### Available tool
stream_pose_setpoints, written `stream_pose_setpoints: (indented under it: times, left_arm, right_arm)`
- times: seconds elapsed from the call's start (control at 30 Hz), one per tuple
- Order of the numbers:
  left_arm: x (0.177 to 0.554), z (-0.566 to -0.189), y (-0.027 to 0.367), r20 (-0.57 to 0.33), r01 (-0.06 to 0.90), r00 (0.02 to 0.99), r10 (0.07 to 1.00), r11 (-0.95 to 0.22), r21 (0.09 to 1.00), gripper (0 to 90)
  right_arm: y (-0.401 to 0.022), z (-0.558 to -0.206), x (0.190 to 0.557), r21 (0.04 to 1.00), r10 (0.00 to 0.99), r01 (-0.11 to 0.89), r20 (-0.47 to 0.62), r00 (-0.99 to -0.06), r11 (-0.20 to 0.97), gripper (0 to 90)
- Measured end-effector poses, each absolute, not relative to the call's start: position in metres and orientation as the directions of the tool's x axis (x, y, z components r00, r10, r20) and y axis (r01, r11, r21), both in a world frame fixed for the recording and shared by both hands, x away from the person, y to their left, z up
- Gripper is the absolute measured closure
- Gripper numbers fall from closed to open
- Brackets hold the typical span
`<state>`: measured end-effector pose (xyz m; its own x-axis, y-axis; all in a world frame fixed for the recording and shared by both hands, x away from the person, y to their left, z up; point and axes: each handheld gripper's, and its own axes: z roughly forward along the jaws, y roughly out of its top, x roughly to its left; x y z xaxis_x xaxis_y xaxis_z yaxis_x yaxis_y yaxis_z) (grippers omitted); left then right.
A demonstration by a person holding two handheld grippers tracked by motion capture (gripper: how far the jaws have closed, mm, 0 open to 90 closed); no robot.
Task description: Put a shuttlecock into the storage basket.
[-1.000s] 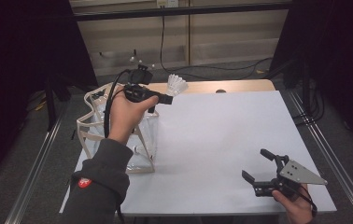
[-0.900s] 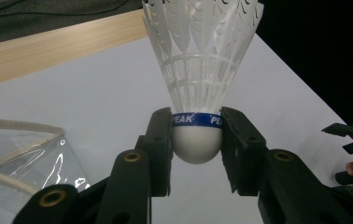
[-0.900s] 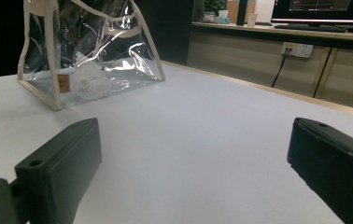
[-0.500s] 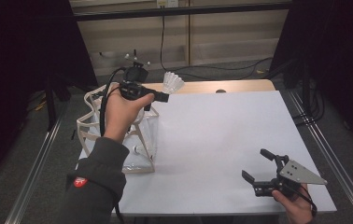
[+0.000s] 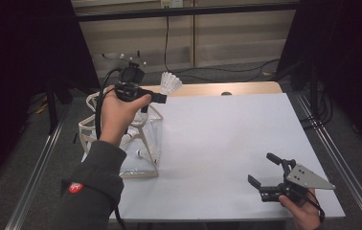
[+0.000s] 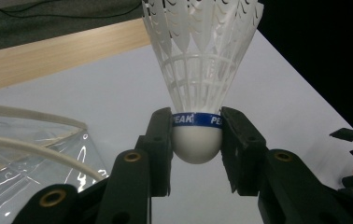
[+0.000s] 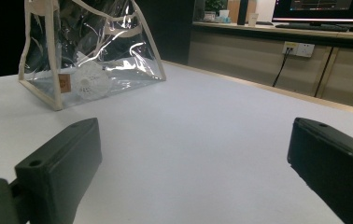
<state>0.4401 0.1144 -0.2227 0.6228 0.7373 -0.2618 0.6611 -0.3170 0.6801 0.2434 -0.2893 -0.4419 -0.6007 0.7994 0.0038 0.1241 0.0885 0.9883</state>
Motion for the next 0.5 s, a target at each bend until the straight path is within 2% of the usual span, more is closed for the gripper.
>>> stream_pose_setpoints:
  times: [0.5]
  left_arm:
    - [0.4408,-0.2199,0.1251,-0.261,0.666,0.598,0.758,-0.289,0.687,65.6]
  right_arm:
    - [-0.2898,-0.4415,0.2437,0.989,0.800,0.116,-0.003,-0.600,0.090,2.8]
